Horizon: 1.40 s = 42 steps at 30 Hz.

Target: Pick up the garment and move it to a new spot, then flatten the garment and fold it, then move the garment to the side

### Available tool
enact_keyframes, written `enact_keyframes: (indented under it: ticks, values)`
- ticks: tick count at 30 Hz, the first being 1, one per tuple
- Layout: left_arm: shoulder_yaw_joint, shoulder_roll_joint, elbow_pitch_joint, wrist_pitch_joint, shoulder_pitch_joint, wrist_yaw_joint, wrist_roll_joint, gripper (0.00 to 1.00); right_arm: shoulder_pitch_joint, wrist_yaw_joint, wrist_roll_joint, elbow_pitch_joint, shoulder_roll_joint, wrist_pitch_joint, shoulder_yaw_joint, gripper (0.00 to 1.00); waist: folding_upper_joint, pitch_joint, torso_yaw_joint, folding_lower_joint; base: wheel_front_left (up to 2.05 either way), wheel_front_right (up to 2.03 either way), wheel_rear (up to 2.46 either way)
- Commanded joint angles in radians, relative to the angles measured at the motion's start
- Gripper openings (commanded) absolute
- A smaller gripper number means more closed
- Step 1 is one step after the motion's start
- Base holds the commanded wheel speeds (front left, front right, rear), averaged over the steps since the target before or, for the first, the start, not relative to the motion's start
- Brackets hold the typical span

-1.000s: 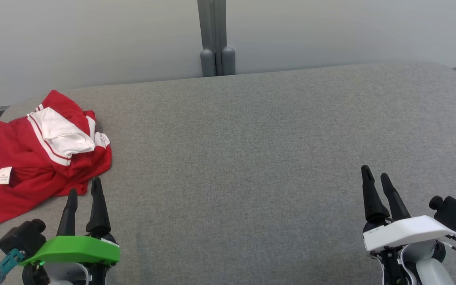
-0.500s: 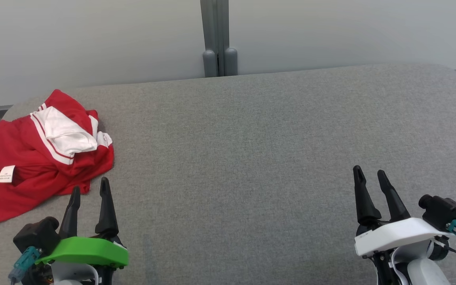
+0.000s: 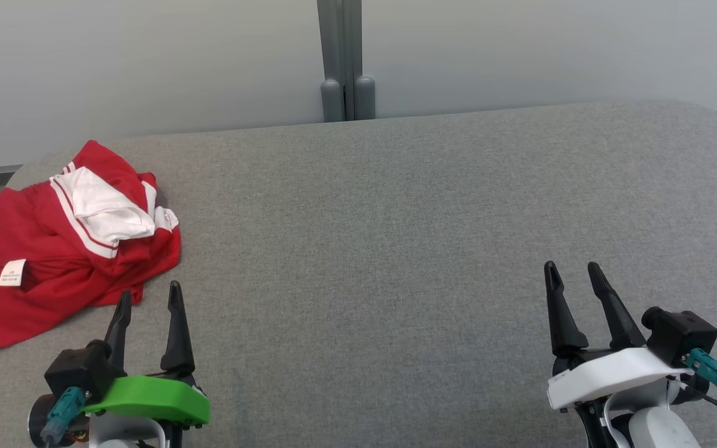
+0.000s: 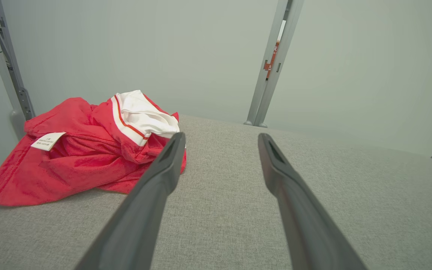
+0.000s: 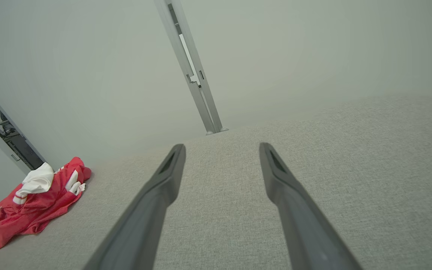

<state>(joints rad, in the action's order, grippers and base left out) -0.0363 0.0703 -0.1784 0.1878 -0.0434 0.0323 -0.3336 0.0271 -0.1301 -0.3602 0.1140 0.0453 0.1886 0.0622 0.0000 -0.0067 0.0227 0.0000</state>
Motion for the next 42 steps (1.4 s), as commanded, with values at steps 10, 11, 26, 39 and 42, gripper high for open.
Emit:
enact_keyframes:
  ticks: [10, 11, 26, 39, 42]
  values:
    - [-0.012, 0.015, -0.014, 0.030, -0.018, -0.008, 0.092, 1.00, -0.008, -0.001, 0.111, -0.009, 0.006, 0.030, -0.001, 1.00, 0.0000, -0.002, 0.004, 0.0000, 0.00, 0.00, 0.00]
    - [-0.013, 0.016, -0.017, 0.032, -0.018, -0.009, 0.100, 1.00, -0.009, -0.001, 0.119, -0.007, 0.006, 0.032, 0.000, 1.00, 0.0000, -0.003, 0.005, 0.0000, 0.00, 0.00, 0.00]
    - [-0.023, 0.017, 0.006, 0.004, -0.003, 0.001, 0.150, 1.00, -0.016, -0.001, 0.204, 0.011, 0.007, 0.046, 0.004, 1.00, 0.0000, -0.014, 0.011, 0.0000, 0.00, 0.00, 0.00]
    - [-0.012, 0.025, 0.077, -0.088, 0.032, -0.023, 0.161, 1.00, -0.022, -0.001, 0.202, 0.013, 0.007, 0.036, -0.011, 1.00, 0.0000, -0.017, 0.020, 0.0000, 0.00, 0.00, 0.00]
    - [-0.011, 0.024, 0.091, -0.104, 0.039, -0.025, 0.151, 1.00, -0.020, -0.001, 0.188, 0.016, 0.007, 0.032, -0.015, 1.00, 0.0000, -0.016, 0.021, 0.0000, 0.00, 0.00, 0.00]
